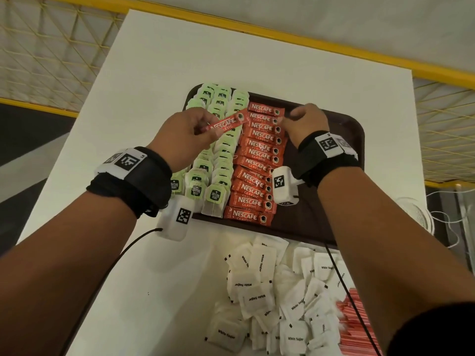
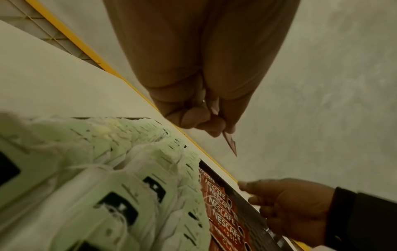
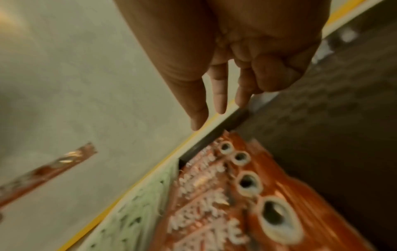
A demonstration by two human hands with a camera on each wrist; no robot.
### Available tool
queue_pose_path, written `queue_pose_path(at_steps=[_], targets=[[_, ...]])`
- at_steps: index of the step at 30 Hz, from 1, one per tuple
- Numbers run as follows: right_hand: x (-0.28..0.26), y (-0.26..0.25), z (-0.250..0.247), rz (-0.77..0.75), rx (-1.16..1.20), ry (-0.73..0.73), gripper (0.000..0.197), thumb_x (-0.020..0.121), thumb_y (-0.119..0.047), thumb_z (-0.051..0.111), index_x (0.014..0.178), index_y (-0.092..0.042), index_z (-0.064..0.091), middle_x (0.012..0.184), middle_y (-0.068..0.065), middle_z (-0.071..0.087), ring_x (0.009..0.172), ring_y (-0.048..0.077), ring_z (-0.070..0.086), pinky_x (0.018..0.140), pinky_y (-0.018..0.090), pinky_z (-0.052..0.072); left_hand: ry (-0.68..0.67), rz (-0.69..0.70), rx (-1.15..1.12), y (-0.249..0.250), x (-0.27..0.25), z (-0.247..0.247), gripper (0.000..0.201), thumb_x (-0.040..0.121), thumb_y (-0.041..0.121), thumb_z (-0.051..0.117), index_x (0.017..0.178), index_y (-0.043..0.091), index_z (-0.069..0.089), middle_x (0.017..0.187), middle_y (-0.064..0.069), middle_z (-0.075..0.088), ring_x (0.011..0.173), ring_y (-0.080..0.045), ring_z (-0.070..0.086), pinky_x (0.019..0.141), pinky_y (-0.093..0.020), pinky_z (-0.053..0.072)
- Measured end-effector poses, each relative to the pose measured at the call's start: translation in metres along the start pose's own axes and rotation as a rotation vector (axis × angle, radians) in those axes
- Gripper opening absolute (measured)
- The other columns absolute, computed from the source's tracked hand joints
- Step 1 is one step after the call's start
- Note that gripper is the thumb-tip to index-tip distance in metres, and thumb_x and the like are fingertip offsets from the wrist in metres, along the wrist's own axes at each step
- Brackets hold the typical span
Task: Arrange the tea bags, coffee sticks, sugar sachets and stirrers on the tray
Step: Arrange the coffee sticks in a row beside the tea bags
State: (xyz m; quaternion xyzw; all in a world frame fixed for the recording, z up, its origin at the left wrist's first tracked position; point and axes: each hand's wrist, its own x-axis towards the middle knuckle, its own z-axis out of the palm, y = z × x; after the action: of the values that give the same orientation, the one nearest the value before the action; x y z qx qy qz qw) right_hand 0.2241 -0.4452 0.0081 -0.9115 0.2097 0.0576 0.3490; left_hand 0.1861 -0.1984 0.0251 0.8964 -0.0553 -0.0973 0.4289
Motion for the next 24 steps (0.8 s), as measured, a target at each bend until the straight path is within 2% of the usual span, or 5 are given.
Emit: queue_pose_path(at_steps=[4,7,11,18,24], targets=[[-0.023,-0.033,-0.009,-0.189,0.138,-0.261,0.023,0.094,-0.039,0.060,0.102,-0.018,0.066,0.084,-0.006,0.065,0.069,0.007,0.060,0.067,0.024,0.053,0.023,-0.008,-0.073,0.002,-0.001,0.002,0.018,0.091,0.032,0.068,0.102,0.018,0.068,0.077,0.006,0.067,0.056,0.007,0.057,0.054,-0.009,0.044],[-0.035,-0.044,-0.011,-0.254,0.297,-0.450,0.011,0.093,-0.014,0.065,0.101,-0.006,0.065,0.071,0.005,0.065,0.053,0.007,0.058,0.053,0.019,0.051,0.033,-0.003,-0.112,0.006,0.000,0.003,0.018,0.091,0.030,0.069,0.103,0.017,0.068,0.080,0.001,0.068,0.059,0.003,0.059,0.057,-0.014,0.049],[-0.027,-0.036,-0.012,-0.162,0.482,-0.325,0.005,0.091,-0.006,0.066,0.096,-0.005,0.065,0.075,0.011,0.067,0.058,0.013,0.060,0.056,0.023,0.052,0.047,-0.015,-0.153,0.005,0.000,0.001,0.022,0.093,0.038,0.064,0.112,0.028,0.061,0.104,0.004,0.066,0.084,-0.021,0.069,0.074,-0.038,0.057],[0.010,-0.008,-0.006,0.249,0.405,-0.188,0.014,0.095,-0.010,0.062,0.108,-0.006,0.061,0.079,0.007,0.064,0.058,0.011,0.055,0.054,0.022,0.048,0.081,-0.051,-0.123,-0.007,-0.010,-0.005,0.023,0.095,0.042,0.059,0.114,0.030,0.055,0.106,0.013,0.061,0.090,-0.022,0.067,0.075,-0.021,0.048],[0.016,-0.011,0.005,0.250,0.257,-0.192,0.008,0.094,-0.018,0.064,0.095,-0.012,0.061,0.075,0.004,0.062,0.060,0.013,0.054,0.059,0.025,0.049,0.093,-0.079,-0.128,-0.015,-0.021,-0.009,0.023,0.096,0.039,0.059,0.116,0.028,0.055,0.101,0.012,0.062,0.085,-0.025,0.067,0.073,-0.022,0.049]])
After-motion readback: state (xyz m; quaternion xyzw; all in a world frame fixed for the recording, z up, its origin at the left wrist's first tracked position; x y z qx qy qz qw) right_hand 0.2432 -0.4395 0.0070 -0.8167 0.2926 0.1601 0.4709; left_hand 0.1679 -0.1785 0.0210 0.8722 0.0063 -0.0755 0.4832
